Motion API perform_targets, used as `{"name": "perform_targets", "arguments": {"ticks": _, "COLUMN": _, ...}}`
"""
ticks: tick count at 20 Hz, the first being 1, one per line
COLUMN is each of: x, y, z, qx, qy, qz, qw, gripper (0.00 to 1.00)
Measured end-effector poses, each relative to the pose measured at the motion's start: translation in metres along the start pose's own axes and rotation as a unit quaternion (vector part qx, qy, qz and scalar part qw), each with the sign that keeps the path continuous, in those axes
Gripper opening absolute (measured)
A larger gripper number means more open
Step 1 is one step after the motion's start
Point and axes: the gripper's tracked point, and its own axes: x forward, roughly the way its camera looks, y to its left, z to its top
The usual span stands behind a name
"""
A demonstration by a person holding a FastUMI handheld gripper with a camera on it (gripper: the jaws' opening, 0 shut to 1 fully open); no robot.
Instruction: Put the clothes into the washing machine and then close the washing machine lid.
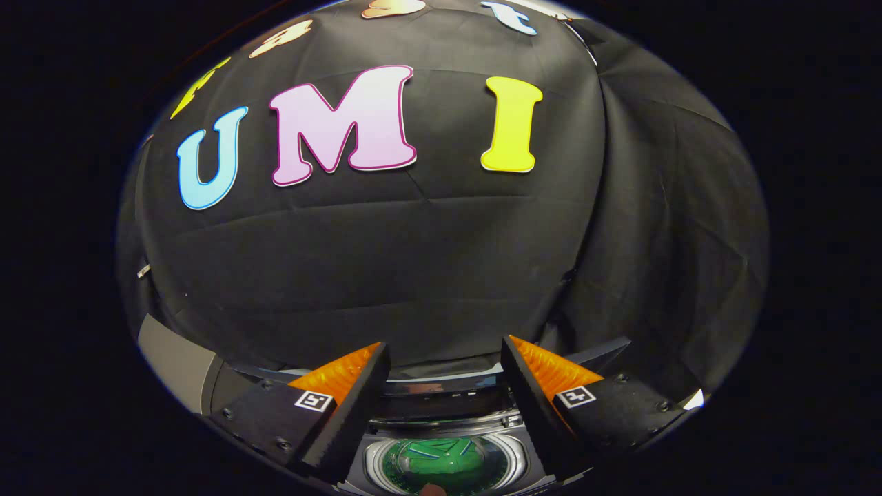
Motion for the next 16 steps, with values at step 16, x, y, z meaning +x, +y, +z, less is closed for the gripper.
{"name": "perform_targets", "arguments": {"ticks": 16, "x": -0.03, "y": -0.007, "z": -0.012, "qx": 0.004, "qy": -0.018, "qz": -0.001, "qw": 1.0, "gripper": 1.0}}
